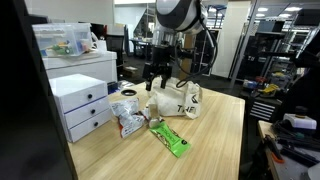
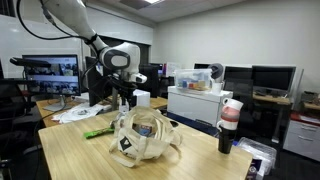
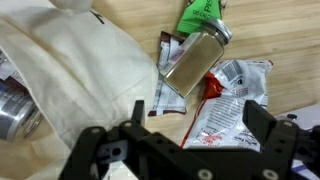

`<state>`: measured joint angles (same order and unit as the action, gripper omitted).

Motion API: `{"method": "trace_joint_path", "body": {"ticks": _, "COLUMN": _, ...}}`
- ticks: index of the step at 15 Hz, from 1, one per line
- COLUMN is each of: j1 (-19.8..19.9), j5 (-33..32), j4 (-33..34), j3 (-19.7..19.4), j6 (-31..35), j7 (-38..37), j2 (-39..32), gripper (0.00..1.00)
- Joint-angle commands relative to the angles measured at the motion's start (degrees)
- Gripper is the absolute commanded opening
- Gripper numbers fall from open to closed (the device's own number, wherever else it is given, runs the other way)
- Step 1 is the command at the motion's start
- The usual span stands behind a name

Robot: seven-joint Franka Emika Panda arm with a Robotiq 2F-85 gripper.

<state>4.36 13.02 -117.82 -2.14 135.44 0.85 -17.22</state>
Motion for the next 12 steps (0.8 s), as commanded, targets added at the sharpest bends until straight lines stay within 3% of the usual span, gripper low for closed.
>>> {"method": "trace_joint_path", "body": {"ticks": 1, "j1": 1.1, "j5": 0.4, "j4": -1.3, "j3": 0.0, "j6": -1.0, "j7": 1.7, "j2": 4.1, "gripper": 1.00}}
{"method": "trace_joint_path", "body": {"ticks": 7, "j1": 4.7, "j5": 7.1, "j4": -2.5, "j3": -1.3, "j6": -1.9, "j7": 6.2, "j2": 10.2, "gripper": 1.00}}
{"method": "trace_joint_path", "body": {"ticks": 12, "j1": 6.6, "j5": 8.4, "j4": -3.5, "j3": -4.3, "j6": -1.3, "j7": 6.0, "j2": 9.7, "gripper": 1.00}}
